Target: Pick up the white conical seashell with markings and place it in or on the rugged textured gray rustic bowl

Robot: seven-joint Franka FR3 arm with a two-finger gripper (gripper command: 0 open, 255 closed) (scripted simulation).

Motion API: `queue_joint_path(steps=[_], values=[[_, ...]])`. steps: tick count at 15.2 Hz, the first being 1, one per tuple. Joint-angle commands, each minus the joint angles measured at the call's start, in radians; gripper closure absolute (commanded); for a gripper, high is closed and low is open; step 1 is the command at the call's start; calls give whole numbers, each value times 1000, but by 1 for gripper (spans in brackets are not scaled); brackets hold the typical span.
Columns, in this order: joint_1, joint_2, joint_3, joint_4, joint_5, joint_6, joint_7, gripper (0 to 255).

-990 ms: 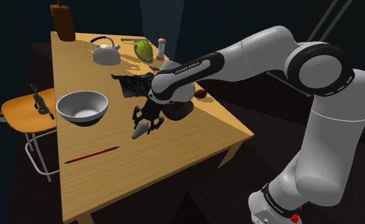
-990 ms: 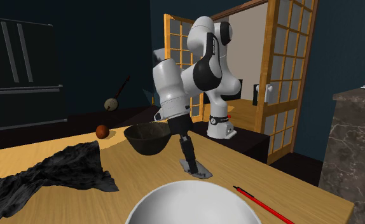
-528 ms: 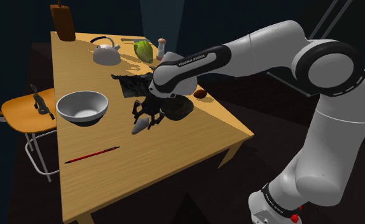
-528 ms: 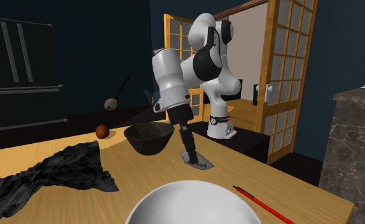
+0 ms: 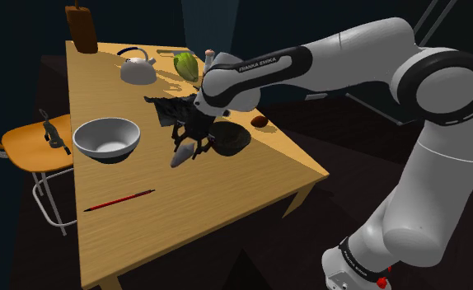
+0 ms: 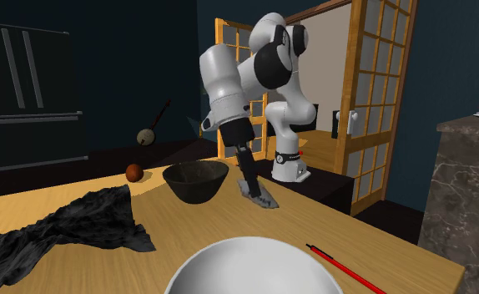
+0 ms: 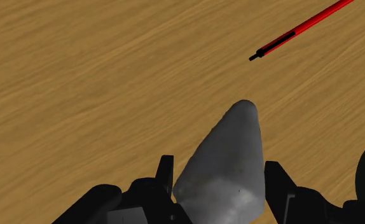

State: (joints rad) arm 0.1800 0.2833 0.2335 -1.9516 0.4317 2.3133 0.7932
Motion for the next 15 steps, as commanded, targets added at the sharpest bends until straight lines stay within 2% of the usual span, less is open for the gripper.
queue_joint_path(steps=[1, 15], values=[[-1, -13, -1, 11, -5, -23, 10, 255], [-7, -93, -8, 96, -30, -179, 72, 255]])
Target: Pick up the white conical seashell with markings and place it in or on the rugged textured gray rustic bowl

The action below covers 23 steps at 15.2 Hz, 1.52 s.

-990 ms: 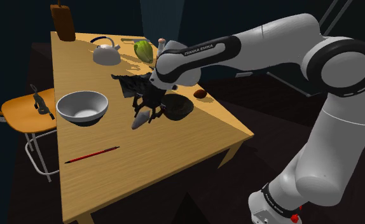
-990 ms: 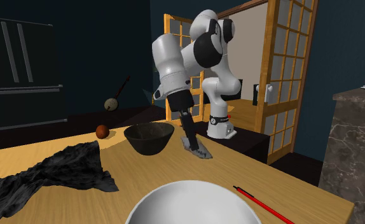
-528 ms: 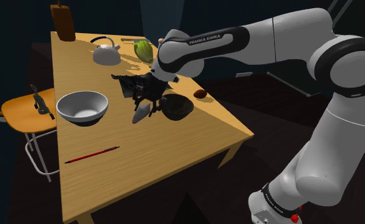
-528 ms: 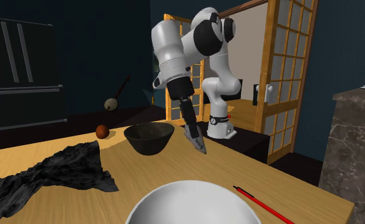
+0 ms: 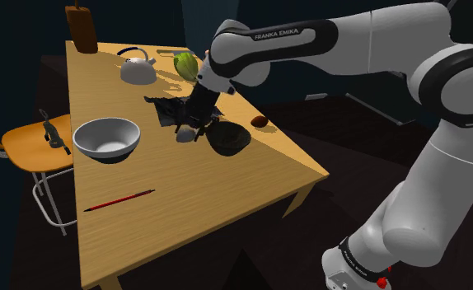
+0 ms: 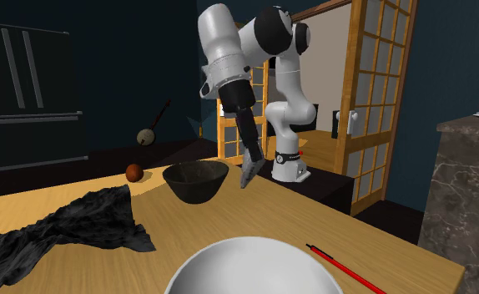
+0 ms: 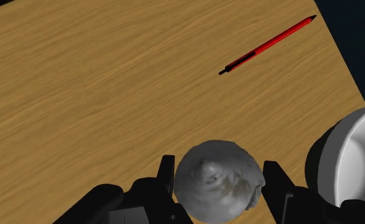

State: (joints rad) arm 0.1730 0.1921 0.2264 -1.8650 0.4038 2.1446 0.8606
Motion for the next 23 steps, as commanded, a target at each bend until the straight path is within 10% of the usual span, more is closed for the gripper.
queue_joint_path(steps=[1, 23], values=[[-1, -6, -1, 17, -4, -22, 9, 255], [-223, -34, -161, -26, 24, -157, -360, 255]])
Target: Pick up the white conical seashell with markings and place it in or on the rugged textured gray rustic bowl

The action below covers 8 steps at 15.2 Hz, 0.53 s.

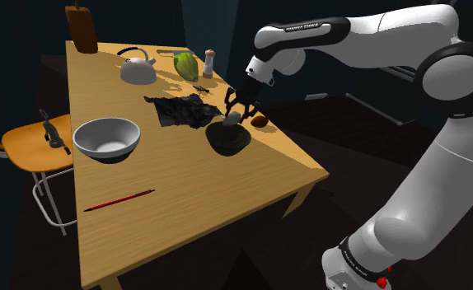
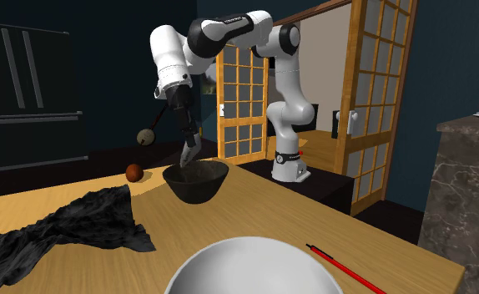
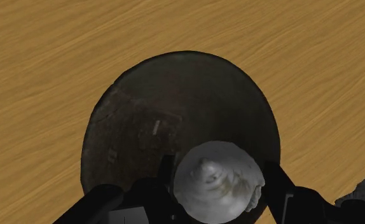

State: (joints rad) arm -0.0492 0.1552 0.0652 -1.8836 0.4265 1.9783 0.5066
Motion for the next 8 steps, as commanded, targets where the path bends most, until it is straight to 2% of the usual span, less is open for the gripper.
queue_joint_path(steps=[1, 8], values=[[0, 7, 0, -15, 4, 21, -11, 255], [2, 44, 3, -61, 19, 98, -44, 255]])
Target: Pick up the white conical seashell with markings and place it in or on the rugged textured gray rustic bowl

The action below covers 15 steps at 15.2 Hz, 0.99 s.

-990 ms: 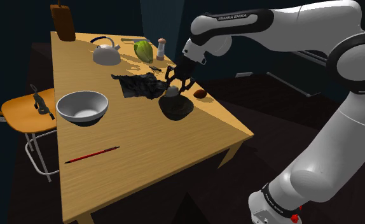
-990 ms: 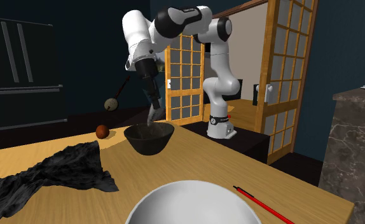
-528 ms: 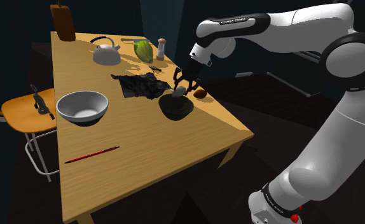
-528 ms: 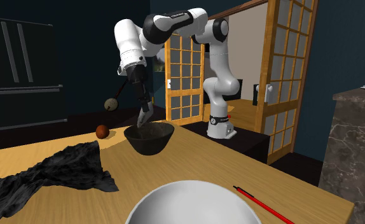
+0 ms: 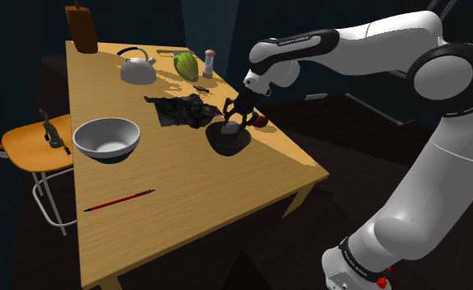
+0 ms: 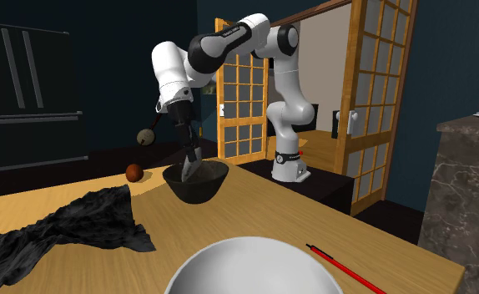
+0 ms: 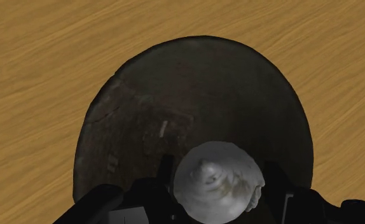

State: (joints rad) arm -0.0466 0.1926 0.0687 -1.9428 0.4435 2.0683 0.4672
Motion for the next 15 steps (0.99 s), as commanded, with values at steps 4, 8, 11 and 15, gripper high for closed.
queue_joint_path(steps=[4, 8, 11, 15], values=[[0, 12, 0, -8, 4, 18, -9, 255], [0, 12, 0, -8, 4, 18, -9, 255], [0, 12, 0, -7, 4, 18, -9, 0], [0, 12, 0, -8, 4, 18, -9, 0]])
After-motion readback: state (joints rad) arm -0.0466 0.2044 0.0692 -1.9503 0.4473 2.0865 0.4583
